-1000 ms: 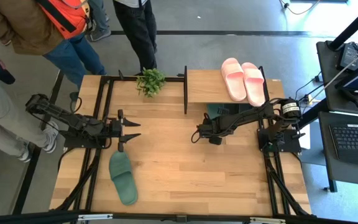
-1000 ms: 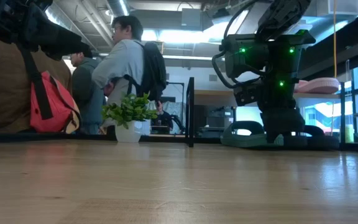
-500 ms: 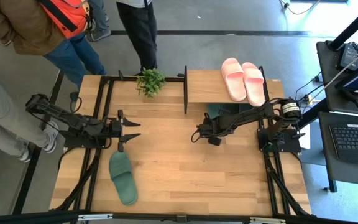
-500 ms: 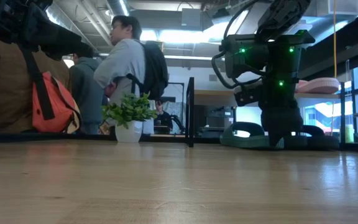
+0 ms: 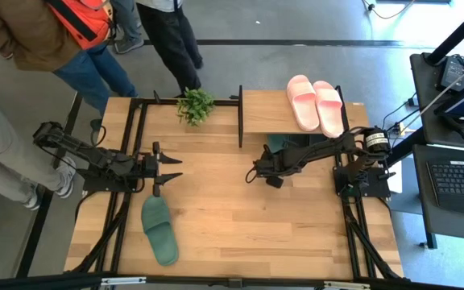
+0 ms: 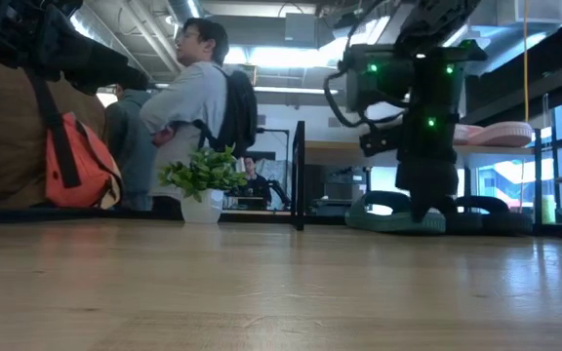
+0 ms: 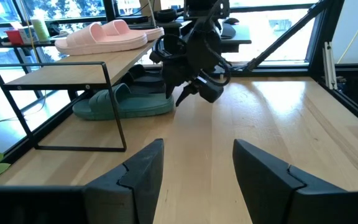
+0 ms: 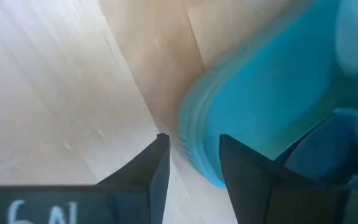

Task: Pick and place slides into the shelf
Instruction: Put the right green slide under the shelf, then put the green slide under the shelf

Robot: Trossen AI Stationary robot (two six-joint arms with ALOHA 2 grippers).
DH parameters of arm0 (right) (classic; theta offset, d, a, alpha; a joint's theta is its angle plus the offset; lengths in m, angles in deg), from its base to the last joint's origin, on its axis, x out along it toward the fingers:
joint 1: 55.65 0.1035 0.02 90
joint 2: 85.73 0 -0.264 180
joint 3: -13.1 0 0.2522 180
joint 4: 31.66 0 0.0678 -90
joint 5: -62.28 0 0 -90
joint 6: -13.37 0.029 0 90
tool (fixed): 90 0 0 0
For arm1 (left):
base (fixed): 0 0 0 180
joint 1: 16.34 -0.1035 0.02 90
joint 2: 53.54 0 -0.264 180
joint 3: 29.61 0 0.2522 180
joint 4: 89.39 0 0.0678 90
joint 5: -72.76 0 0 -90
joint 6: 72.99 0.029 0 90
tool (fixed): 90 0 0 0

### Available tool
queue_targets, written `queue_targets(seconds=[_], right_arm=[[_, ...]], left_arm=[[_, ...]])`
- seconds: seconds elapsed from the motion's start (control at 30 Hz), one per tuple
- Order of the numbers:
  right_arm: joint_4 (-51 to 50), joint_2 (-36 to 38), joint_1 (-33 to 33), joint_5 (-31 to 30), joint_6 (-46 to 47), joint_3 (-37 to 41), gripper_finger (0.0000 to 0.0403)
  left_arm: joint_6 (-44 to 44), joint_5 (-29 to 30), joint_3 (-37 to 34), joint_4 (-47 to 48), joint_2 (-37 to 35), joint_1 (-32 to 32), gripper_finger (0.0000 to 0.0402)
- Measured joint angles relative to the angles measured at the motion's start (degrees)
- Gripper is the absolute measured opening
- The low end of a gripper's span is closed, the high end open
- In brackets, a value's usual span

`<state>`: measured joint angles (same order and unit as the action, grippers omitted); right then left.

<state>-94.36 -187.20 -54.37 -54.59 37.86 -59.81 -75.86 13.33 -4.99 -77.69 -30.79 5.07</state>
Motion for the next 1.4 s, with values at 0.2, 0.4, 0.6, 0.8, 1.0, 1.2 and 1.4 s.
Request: queue_targets(seconds=[0.2,0.4,0.6,0.8,1.0,1.2,1.4], right_arm=[[-0.88,0.0,1.86,0.22,-2.26,-3.72,0.014],[-0.13,0.0,6.32,0.24,-1.76,-8.2,0.014],[7.11,0.25,13.01,0.33,-3.78,-8.83,0.014],[13.55,2.07,18.49,0.39,-3.79,-4.35,0.014],[23.8,7.75,21.48,0.5,-3.45,4.71,0.014],[36.27,18.68,22.26,0.46,-2.2,16.68,0.014],[48.63,28.12,22.29,0.04,-5.06,26.2,0.014]], left_arm=[[0.0,0.0,0.0,0.02,0.02,0.0,0.0185],[0.0,0.0,0.0,0.0,0.02,-0.01,0.0185],[-0.09,0.0,0.0,-0.03,0.0,-0.02,0.0185],[-0.2,0.0,0.0,-0.07,0.02,0.0,0.0185],[-0.22,-0.18,0.0,-0.06,0.01,0.02,0.0185],[-0.2,-0.2,0.0,-0.07,0.07,0.02,0.0185],[-0.05,-3.65,0.0,-0.13,0.13,-0.02,0.0185]])
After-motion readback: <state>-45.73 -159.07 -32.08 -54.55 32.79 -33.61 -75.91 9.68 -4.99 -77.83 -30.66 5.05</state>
